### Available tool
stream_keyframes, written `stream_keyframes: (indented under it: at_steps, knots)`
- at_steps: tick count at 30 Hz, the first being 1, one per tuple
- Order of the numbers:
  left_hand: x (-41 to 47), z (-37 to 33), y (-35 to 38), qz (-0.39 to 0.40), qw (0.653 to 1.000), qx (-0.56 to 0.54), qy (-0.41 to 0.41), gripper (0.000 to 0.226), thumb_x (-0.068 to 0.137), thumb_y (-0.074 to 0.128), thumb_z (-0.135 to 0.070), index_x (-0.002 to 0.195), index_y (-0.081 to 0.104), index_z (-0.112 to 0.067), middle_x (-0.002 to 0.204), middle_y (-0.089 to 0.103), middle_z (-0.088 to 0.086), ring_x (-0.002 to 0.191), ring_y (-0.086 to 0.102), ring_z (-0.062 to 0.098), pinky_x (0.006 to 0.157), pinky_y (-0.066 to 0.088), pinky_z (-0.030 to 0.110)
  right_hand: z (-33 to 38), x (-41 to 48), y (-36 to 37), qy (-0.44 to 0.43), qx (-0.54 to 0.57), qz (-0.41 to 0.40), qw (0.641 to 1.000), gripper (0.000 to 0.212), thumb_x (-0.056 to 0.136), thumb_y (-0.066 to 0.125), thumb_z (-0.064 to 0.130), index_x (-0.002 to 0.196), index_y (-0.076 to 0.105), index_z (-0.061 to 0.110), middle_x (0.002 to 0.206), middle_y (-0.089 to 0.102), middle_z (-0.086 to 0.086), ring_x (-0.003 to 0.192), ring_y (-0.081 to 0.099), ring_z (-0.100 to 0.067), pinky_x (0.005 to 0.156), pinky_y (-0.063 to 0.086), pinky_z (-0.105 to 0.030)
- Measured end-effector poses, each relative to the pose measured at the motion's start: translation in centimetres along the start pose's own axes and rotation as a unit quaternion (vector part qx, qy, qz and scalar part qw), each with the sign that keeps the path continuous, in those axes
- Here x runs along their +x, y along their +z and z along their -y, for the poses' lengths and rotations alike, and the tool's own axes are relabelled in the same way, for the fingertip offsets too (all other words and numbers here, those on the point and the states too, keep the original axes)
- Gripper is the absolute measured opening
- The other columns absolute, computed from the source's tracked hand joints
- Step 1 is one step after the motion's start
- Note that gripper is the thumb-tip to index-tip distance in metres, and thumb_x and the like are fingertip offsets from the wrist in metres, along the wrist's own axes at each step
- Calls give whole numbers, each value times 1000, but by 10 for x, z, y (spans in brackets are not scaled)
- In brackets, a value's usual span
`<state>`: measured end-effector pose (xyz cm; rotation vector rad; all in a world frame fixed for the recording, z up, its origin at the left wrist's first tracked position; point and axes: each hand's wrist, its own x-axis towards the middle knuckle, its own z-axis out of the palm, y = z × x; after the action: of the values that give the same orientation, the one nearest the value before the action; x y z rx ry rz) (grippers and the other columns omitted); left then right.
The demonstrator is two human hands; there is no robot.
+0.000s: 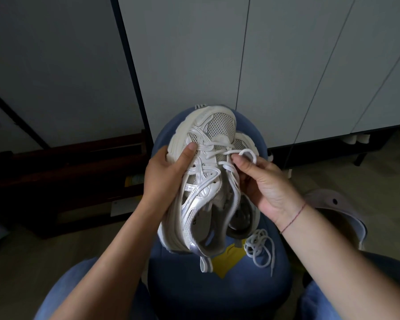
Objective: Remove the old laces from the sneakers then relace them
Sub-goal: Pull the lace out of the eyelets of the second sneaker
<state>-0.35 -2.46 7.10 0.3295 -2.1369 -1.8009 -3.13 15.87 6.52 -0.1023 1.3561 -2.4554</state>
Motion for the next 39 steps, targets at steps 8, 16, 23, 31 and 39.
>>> stream_keyframes:
  at_steps: [8,16,23,31,39]
  knots:
    - [0,-2,-1,7,1000,-3,6,29,79,71,-54,97,66,-32,87,74,-19,81,70,-3,69,51,14,19,3,-3,35,132,-75,988,23,94,50,19,71,50,13,52,52,3,45,49,-7,47,45,-16]
    - [1,-1,0,2,1000,-3,2,30,79,71,-55,98,66,-32,88,75,-17,81,70,-3,68,50,14,18,3,-11,30,150,-58,987,26,85,56,38,83,58,12,67,57,1,57,56,-9,58,50,-21]
    - [2,1,-1,-3,1000,-15,-1,38,78,72,-56,104,68,-29,93,76,-14,86,71,2,77,53,23,1,-4,8,-65,-55,-58,995,20,75,67,17,92,68,7,87,70,-10,82,66,-21,76,55,-31]
    - [0,-5,-2,16,999,-34,7,50,67,68,-62,106,66,-29,97,76,-9,89,72,5,80,56,26,19,-1,2,-7,166,-25,986,17,86,55,23,73,52,14,59,52,5,50,48,-5,52,45,-16]
    - [1,-4,-1,8,1000,-27,3,50,68,69,-62,105,67,-29,96,76,-10,87,72,4,79,55,25,15,-1,-3,-22,86,-20,996,13,80,60,25,79,57,12,63,54,2,57,51,-8,56,47,-17]
